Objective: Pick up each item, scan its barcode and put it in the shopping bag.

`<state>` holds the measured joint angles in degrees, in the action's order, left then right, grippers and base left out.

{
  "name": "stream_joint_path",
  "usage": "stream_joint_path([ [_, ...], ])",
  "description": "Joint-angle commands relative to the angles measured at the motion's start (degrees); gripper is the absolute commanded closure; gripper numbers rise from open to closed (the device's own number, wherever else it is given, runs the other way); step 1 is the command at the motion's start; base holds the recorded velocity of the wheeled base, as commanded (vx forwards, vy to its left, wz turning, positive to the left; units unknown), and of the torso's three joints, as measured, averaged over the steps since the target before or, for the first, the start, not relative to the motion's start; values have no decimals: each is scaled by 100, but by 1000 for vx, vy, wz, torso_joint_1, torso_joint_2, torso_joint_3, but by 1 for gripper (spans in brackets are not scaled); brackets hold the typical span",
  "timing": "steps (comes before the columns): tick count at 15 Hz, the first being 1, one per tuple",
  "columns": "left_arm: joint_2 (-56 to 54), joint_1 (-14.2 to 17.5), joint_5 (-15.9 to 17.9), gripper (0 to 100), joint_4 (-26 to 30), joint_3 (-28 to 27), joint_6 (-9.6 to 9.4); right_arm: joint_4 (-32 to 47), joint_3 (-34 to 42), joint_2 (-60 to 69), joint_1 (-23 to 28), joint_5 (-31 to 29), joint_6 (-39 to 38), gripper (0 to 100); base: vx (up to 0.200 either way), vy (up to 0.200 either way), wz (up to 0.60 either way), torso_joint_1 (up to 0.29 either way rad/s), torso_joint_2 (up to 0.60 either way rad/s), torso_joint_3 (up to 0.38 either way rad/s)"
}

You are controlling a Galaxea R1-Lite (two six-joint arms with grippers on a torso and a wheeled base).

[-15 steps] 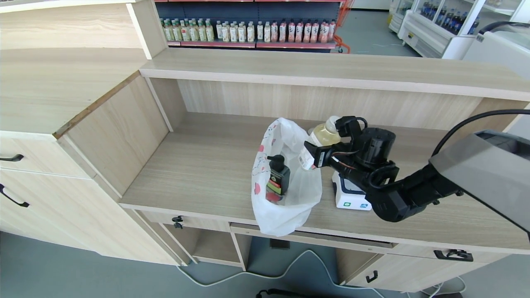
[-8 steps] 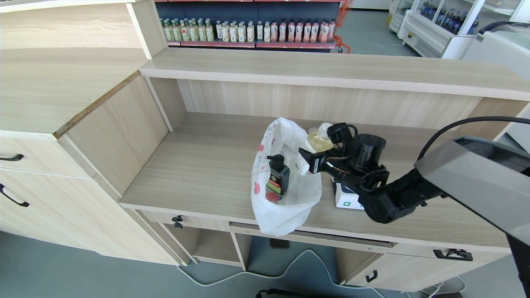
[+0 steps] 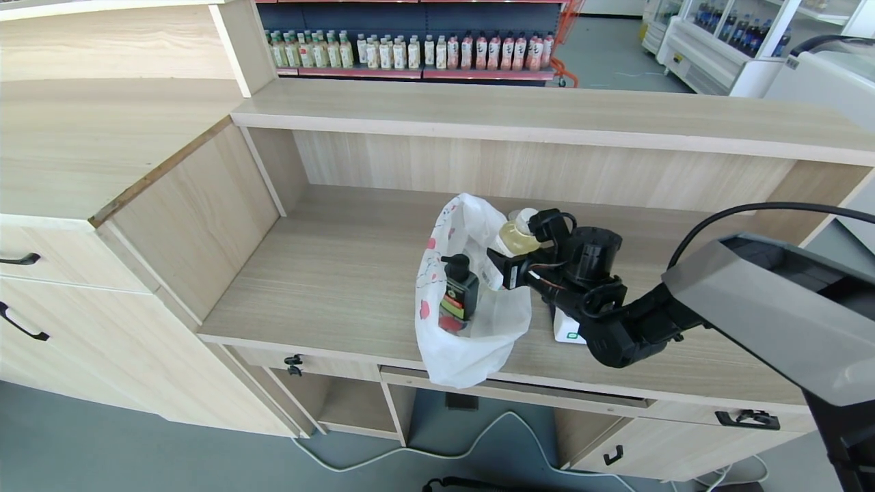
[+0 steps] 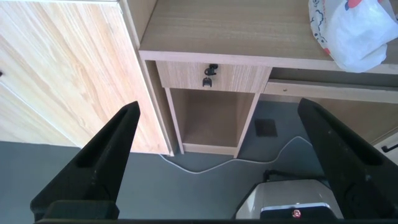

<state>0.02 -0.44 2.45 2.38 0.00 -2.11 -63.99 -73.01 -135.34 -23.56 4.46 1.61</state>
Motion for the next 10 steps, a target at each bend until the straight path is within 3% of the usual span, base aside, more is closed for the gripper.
stream_joint_path([
  [1,-2,0,1,0,0,0,0,106,-152,-98,-17,11,15,100,0,0,0,0,0,0],
  [6,-2,0,1,0,0,0,0,123,-170,-159,-25,20,68,100,0,0,0,0,0,0],
  [7,-2,0,1,0,0,0,9,123,-161,-151,-43,55,68,0,0,0,0,0,0,0],
  [10,-2,0,1,0,0,0,0,88,-187,-107,-52,90,68,0,0,0,0,0,0,0],
])
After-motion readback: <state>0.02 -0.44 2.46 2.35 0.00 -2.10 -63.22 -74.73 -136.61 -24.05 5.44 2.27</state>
